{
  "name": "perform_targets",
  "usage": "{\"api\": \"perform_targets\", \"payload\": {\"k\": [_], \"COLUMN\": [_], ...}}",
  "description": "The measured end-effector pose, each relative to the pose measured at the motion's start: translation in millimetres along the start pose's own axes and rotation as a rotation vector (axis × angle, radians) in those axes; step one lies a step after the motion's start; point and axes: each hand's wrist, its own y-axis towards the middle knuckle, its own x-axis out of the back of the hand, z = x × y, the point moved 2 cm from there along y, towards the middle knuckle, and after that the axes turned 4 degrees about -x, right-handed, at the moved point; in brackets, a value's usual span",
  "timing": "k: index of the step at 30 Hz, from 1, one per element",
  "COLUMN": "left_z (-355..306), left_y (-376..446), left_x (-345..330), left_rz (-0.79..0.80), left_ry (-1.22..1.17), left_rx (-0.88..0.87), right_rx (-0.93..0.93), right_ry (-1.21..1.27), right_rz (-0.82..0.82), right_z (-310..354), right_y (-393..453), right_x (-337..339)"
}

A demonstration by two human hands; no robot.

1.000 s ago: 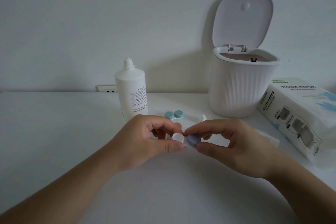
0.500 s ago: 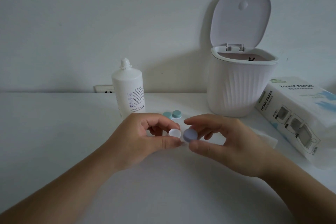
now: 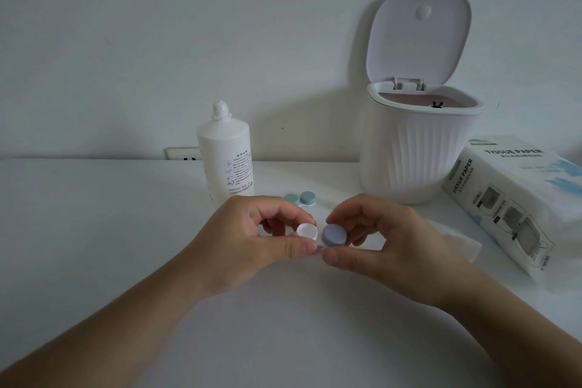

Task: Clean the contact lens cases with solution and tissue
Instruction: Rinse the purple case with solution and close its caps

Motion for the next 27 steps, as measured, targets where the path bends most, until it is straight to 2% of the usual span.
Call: {"api": "perform_targets", "payload": {"k": [4,7,14,19,22,25,27], "left_z": [0.7,1.7,0.5,-0.4,0.2,-0.5,-0.7], "left_y": [0.6,0.8,0.3,1.1,1.1,0.9,1.3], "left_x": [2.0,3.6,-0.2,1.8,3.2,1.9,1.6], "left_rz": [-0.014,-0.045,0.001,-0.037,-0.039,-0.027,-0.034], "left_ry": [-0.023,-0.008,-0.006,-0.013,-0.033,-0.013,-0.019], "left_rx": [0.005,0.013,-0.005,0.011,0.007,-0.001,0.006], "right_rx": [-0.008,0.002,-0.063,-0.04,-0.007,-0.043,-0.075], "right_ry": [0.052,0.094,0.109,0.139,0.173,0.172,0.178], "right_rz": [0.039,0.031,-0.029,0.058,0.03,-0.015,0.009], "right_z": [-0.3,2.2,-1.6,-1.5,-0.3,-3.5,-6.0], "right_y": [-1.5,-2.6,1.3,-0.5,-1.0,2.0,2.6], "right_x": [3.5,5.0,-5.6,-3.8,-3.1,-7.8,-10.0]}}
